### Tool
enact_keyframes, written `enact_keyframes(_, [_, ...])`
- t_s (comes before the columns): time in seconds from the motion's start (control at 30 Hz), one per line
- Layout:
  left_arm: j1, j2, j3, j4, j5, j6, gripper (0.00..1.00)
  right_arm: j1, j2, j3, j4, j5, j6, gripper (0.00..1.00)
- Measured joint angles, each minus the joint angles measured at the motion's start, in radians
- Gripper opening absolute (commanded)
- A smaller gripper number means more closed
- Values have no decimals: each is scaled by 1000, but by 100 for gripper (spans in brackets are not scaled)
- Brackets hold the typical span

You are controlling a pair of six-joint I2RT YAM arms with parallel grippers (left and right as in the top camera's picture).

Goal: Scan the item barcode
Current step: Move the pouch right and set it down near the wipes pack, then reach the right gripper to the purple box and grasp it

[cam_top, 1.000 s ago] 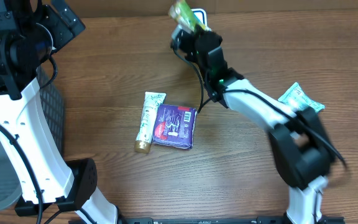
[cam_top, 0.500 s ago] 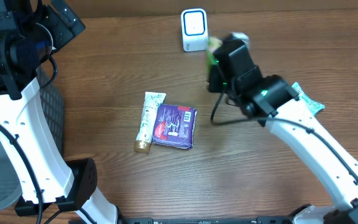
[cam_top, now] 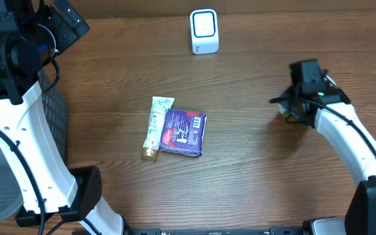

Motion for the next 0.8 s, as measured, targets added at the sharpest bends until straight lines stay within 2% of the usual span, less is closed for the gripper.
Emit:
enact_keyframes(0.07, [0, 0, 0, 0, 0, 0, 100, -43, 0, -43, 24, 2, 6, 6])
enact_keyframes(0.13, [0, 0, 0, 0, 0, 0, 99, -82, 0, -68, 45, 12, 10, 12])
enact_keyframes(0.17, [0, 0, 0, 0, 0, 0, 100, -95, 0, -70, 55, 14, 12, 21])
enact_keyframes(0.2, [0, 0, 0, 0, 0, 0, 100, -119, 0, -72, 63, 15, 14, 25])
enact_keyframes(0.3, [0, 0, 0, 0, 0, 0, 100, -173, 0, -78, 64, 23, 19, 63])
enact_keyframes(0.4, [0, 0, 0, 0, 0, 0, 100, -212, 0, -82, 62, 39, 6, 79])
enact_keyframes(0.43, [0, 0, 0, 0, 0, 0, 99, -212, 0, -82, 59, 37, 0, 95])
enact_keyframes(0.47, [0, 0, 0, 0, 0, 0, 100, -212, 0, -82, 56, 32, -8, 100])
enact_keyframes(0.7, [0, 0, 0, 0, 0, 0, 100, -209, -7, -14, -29, -135, -115, 100])
enact_keyframes(0.8, [0, 0, 0, 0, 0, 0, 100, -209, -39, 35, -15, -256, -147, 100])
